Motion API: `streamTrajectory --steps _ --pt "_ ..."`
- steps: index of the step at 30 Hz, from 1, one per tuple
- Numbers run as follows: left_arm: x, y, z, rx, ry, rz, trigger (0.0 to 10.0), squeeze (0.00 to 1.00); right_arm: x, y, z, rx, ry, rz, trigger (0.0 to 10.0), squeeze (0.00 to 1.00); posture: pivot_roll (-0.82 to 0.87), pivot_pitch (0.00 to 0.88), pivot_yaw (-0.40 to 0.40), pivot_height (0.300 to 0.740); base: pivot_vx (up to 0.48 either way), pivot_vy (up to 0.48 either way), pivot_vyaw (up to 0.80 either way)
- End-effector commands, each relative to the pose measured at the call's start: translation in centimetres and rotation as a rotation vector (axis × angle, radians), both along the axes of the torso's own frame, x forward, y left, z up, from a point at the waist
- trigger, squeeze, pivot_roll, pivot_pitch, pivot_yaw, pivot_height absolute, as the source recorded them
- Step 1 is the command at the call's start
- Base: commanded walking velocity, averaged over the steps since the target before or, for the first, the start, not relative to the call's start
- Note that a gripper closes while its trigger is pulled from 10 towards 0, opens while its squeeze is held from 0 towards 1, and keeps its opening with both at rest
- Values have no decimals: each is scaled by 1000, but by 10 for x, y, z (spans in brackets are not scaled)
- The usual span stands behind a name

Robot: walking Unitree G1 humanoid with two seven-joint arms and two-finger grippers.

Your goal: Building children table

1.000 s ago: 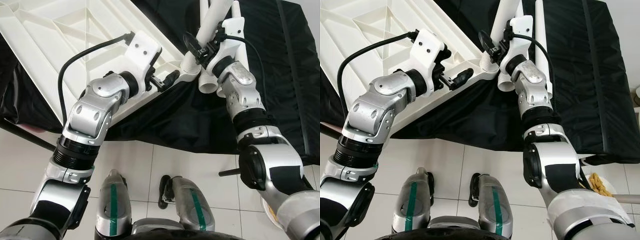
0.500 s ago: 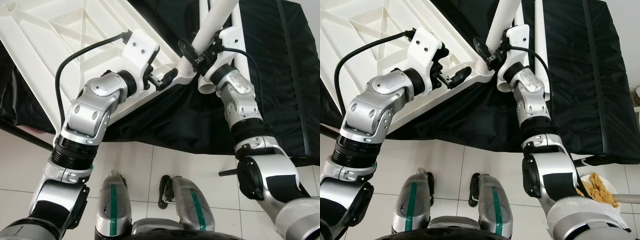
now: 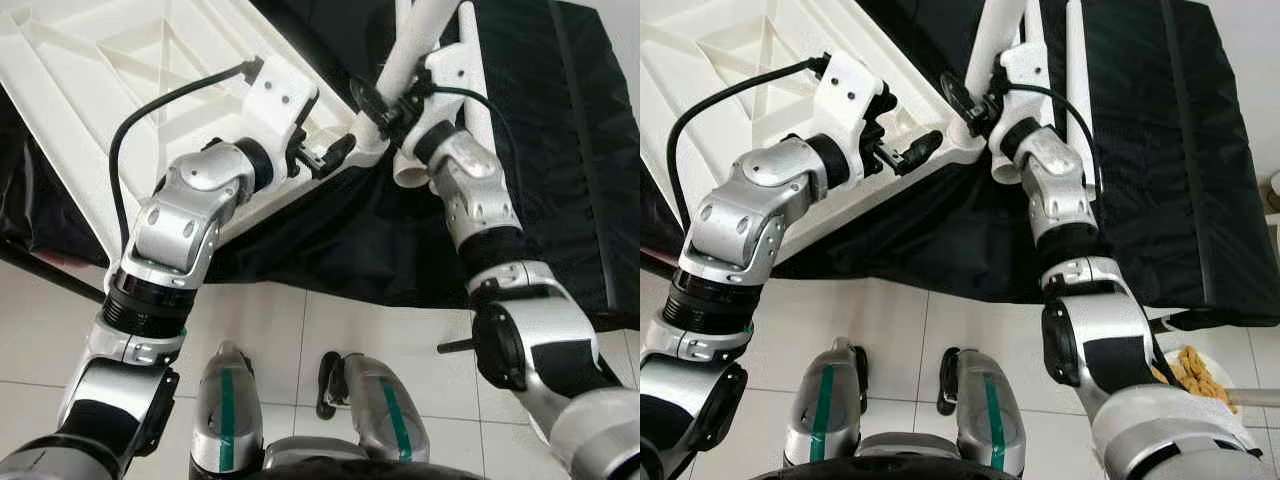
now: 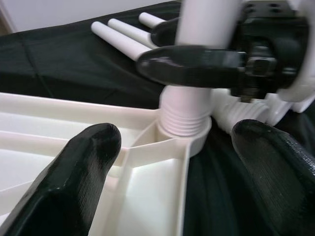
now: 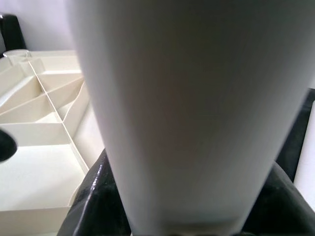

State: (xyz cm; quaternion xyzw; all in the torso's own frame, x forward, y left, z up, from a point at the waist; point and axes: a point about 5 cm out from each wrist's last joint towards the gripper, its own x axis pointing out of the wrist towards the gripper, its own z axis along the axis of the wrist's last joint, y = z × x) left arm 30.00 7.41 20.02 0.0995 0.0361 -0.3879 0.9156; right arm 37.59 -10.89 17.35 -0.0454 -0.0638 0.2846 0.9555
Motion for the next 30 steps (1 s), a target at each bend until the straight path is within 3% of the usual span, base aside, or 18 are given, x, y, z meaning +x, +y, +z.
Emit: streamTrajectory --steps 1,16,22,23,30 --pt "0 -2 5 11 -23 14 10000 0 1 6 -17 -55 94 -18 10000 0 180 59 -83 740 0 0 0" --pt "-1 -1 5 9 -25 17 10000 0 3 8 -30 3 181 -182 10000 0 186 52 -89 740 0 0 0" --pt "-1 -2 5 11 -27 12 10000 0 3 0 -35 76 202 -295 10000 0 182 51 -85 740 0 0 0" --pt "-1 -2 5 11 -27 9 10000 0 2 -6 -37 126 203 -352 10000 0 182 50 -85 740 0 0 0" --pt "-1 -2 5 11 -28 8 10000 0 -1 -9 -41 152 210 -391 10000 0 180 54 -82 740 0 0 0"
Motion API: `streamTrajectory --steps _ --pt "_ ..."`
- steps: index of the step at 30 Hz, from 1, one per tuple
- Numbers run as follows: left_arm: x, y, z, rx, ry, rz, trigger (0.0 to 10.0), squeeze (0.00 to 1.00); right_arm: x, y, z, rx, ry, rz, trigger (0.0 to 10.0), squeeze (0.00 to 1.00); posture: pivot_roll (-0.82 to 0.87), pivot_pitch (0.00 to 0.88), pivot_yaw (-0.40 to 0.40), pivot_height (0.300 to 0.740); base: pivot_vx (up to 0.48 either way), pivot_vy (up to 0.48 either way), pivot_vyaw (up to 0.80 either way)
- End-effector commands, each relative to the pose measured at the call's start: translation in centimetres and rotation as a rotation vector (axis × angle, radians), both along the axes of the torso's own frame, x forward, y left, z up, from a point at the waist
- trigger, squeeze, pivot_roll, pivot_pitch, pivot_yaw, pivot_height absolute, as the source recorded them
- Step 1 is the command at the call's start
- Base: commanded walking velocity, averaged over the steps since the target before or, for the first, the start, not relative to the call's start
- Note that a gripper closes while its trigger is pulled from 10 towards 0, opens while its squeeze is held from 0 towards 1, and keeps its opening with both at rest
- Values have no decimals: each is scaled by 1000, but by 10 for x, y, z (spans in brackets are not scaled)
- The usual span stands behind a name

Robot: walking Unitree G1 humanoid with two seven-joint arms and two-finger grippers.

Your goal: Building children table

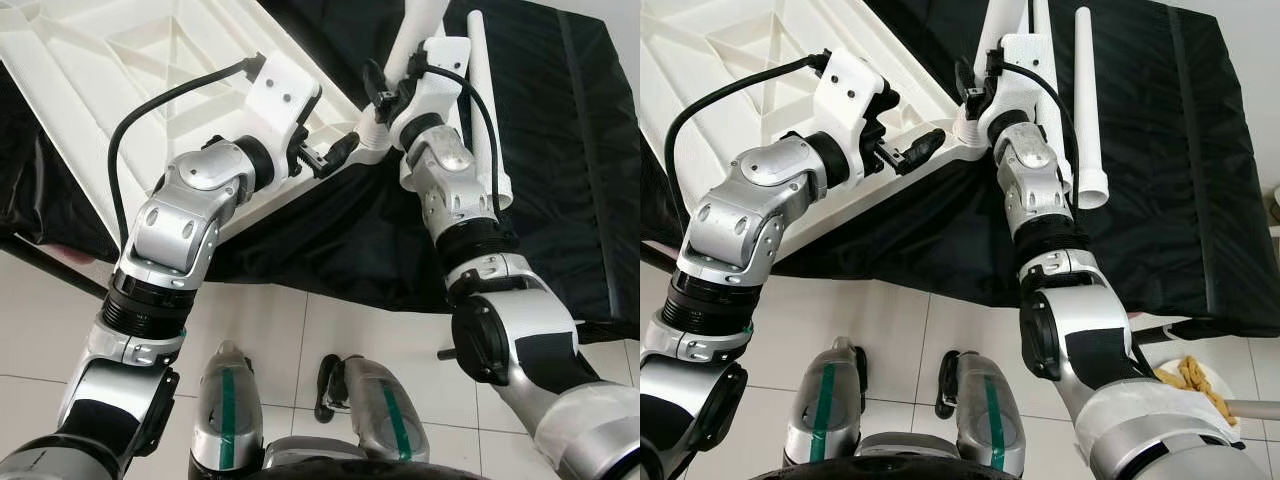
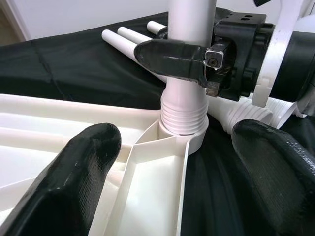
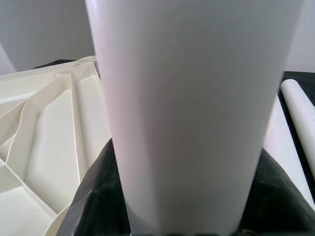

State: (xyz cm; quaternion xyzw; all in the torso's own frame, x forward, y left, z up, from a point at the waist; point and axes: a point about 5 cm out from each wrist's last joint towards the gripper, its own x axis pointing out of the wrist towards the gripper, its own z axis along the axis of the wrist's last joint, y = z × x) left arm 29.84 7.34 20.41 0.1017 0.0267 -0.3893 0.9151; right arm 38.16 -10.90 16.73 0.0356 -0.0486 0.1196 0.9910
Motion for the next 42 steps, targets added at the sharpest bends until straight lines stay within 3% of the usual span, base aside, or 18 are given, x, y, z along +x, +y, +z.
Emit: streamTrajectory --steps 1,11,26,32,42 --pt "1 -2 2 15 -9 13 10000 0 -9 -11 -37 20 145 -69 10000 0 178 56 -81 740 0 0 0" --pt "1 -1 3 15 -12 14 10000 0 -19 -13 -44 54 98 -169 10000 0 177 58 -79 740 0 0 0" --pt "0 -1 3 14 -10 15 10000 0 -27 -28 -58 178 161 -312 10000 0 177 66 -78 740 0 0 0" --pt "0 -1 3 15 -11 15 10000 0 -23 -26 -57 90 175 -280 10000 0 176 65 -78 740 0 0 0" --pt "0 -1 3 14 -11 19 10000 0 -10 -28 -52 35 253 -252 10000 0 179 66 -80 740 0 0 0"
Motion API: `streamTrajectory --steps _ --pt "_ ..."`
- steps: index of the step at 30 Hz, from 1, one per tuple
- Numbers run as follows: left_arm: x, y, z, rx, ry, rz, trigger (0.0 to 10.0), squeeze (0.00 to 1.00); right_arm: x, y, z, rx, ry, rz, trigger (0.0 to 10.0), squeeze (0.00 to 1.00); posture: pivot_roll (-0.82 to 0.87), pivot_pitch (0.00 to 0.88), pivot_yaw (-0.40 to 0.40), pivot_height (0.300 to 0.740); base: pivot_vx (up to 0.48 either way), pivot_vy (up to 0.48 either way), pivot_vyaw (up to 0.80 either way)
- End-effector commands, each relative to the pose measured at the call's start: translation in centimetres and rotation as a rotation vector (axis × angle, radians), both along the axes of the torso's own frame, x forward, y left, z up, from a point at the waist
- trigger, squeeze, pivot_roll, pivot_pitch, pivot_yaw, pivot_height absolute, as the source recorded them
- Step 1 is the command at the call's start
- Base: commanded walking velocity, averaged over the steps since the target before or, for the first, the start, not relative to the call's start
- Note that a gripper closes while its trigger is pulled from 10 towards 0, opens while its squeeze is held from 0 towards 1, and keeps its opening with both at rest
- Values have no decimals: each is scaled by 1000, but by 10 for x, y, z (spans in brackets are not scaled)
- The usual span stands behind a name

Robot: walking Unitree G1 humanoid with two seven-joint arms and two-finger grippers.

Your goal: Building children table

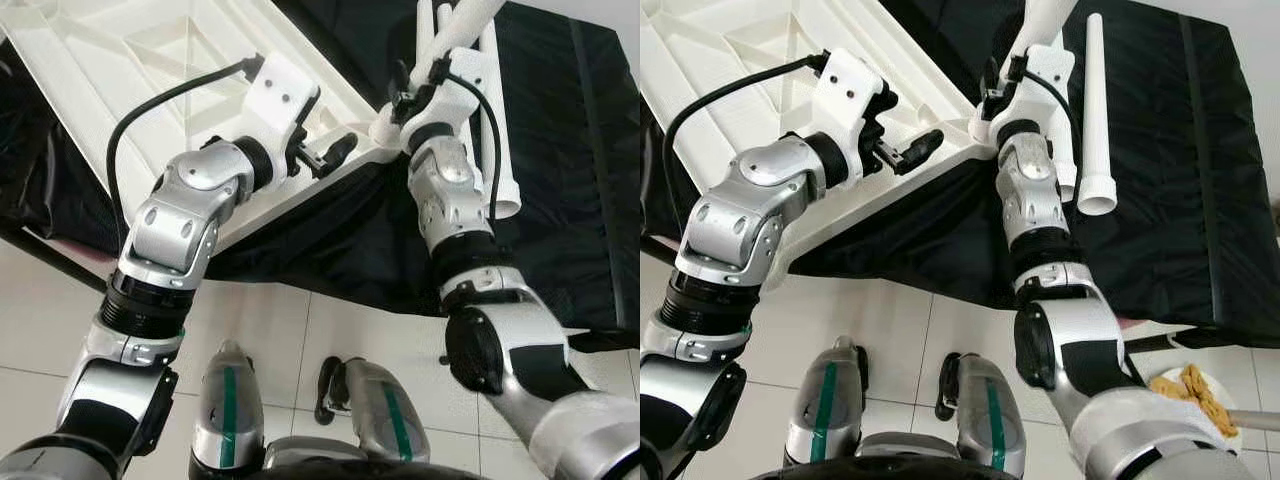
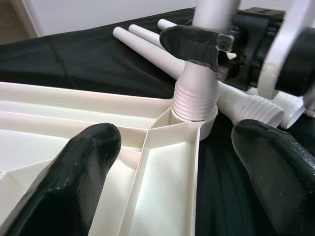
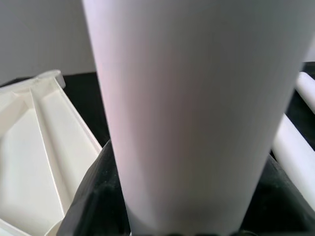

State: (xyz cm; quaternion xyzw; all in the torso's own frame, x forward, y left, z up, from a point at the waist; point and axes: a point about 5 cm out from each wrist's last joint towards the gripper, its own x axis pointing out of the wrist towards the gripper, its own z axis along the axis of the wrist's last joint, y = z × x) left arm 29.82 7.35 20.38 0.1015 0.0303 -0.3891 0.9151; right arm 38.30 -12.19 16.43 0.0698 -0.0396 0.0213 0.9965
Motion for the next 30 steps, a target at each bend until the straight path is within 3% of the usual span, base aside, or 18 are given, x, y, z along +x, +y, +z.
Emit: streamTrajectory --steps 1,15,20,30 --pt "0 -1 3 12 -18 18 10000 0 -10 -16 -48 -41 228 -47 10000 0 181 66 -81 740 0 0 0" --pt "0 0 4 13 -21 23 10000 0 -10 -2 -52 -169 246 72 10000 0 185 64 -81 740 0 0 0" --pt "0 1 3 14 -19 25 10000 0 -18 5 -58 -258 192 140 10000 0 185 67 -82 740 0 0 0" --pt "0 0 4 14 -20 21 10000 0 -27 1 -70 -263 193 156 10000 0 182 67 -80 740 0 0 0"
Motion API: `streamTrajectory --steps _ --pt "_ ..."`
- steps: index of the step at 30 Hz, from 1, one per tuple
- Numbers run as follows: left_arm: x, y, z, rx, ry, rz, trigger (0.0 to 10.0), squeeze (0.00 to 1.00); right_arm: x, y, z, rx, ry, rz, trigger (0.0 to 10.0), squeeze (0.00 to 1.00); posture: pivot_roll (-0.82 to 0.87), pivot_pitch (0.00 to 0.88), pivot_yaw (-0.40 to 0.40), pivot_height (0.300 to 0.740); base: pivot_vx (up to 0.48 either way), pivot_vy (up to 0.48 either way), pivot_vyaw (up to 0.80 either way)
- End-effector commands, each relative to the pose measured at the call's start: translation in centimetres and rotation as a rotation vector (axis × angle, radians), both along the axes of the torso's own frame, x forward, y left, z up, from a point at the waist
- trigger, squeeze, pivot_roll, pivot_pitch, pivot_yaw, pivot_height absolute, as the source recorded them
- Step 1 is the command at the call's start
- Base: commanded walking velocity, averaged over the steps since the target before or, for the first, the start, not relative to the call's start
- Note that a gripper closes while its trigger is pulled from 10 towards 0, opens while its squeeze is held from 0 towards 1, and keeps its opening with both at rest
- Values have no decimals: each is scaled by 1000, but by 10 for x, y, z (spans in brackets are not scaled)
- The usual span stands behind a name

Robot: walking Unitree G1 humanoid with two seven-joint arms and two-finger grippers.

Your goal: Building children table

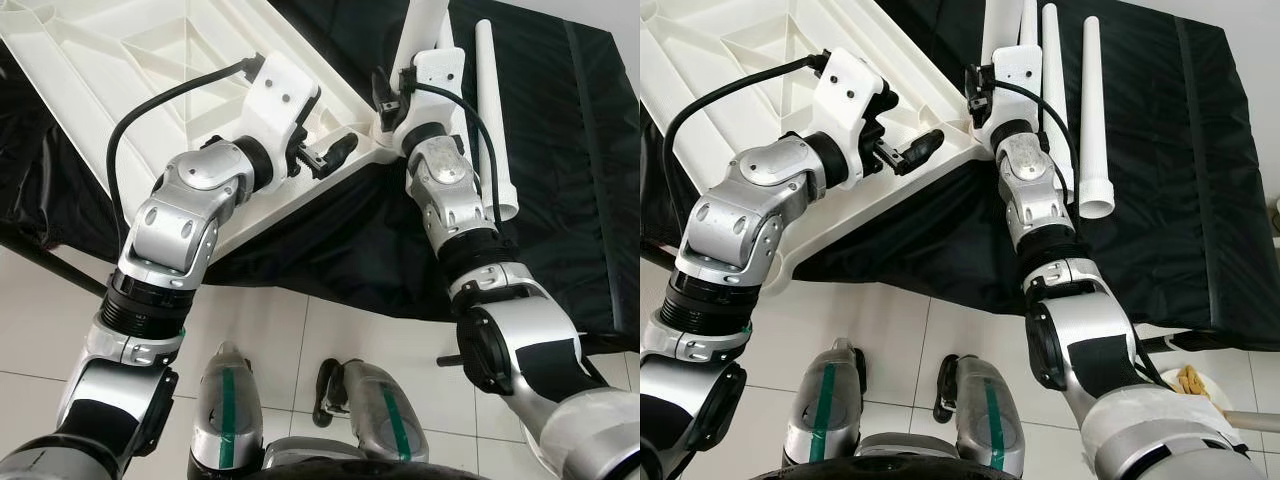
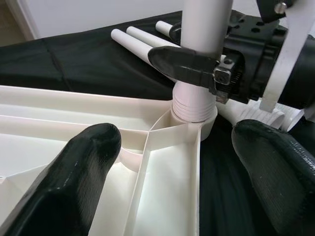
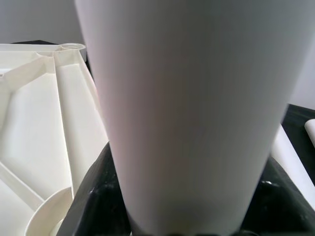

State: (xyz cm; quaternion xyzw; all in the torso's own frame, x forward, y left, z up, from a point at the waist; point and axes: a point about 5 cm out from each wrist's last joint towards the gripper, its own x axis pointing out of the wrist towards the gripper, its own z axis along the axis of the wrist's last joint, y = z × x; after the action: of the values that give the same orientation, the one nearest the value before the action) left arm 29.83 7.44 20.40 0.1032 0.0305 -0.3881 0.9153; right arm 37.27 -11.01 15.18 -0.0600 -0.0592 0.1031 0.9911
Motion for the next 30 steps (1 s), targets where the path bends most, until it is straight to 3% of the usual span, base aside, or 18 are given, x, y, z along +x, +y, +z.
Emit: streamTrajectory --steps 1,7,10,22,30 --pt "-1 -1 3 11 -19 18 10000 0 -18 -12 -59 8 255 -33 10000 0 182 67 -80 740 0 0 0" --pt "-1 -1 3 10 -19 17 10000 0 -19 -14 -61 72 278 -52 10000 0 180 67 -77 740 0 0 0" --pt "-1 -2 3 11 -18 12 10000 0 -14 -23 -63 161 353 -105 10000 0 178 69 -75 740 0 0 0" --pt "-1 -1 4 12 -21 14 10000 0 -5 -26 -58 96 422 -53 10000 0 183 66 -76 740 0 0 0" --pt "-2 0 4 12 -21 18 10000 0 -5 -28 -59 156 438 -62 10000 0 186 70 -76 740 0 0 0"
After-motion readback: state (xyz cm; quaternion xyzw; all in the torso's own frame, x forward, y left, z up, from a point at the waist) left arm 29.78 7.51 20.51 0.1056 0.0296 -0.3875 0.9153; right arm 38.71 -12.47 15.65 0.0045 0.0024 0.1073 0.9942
